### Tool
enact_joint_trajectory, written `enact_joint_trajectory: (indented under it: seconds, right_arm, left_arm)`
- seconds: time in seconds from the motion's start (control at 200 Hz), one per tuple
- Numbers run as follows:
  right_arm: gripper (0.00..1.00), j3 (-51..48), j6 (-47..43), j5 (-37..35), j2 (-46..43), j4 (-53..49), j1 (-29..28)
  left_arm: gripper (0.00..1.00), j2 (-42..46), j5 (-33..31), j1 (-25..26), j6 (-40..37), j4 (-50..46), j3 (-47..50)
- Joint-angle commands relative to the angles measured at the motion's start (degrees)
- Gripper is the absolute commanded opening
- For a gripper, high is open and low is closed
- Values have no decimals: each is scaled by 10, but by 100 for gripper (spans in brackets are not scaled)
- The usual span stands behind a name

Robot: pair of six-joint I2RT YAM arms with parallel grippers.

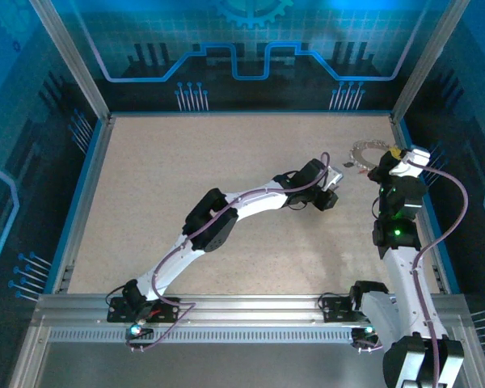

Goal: Put the keys on the keyring

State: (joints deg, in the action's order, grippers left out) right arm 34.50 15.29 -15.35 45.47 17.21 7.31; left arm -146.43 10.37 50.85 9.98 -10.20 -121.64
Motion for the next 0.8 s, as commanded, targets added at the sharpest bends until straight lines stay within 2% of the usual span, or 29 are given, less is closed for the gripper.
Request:
enact_joint_trajectory:
  seconds: [0.0,0.24,0.595,0.66,0.795]
  right_arm:
    - [0,14,9,5,-5,41,9]
    - [0,14,4,4,-9,39,9]
    - [0,18,4,8,-9,38,9]
    - [0,19,4,8,-10,35,9]
    - [0,18,4,9,-14,32,9]
  left_arm:
    - [23,-29,6,3,-4,-27,-44]
    - [22,-73,-26,3,14,-94,-98]
    - [21,-69,-47,3,18,-126,-73]
    - [19,-46,-50,3,16,-113,-38]
    - [18,32,-63,2,5,-33,98]
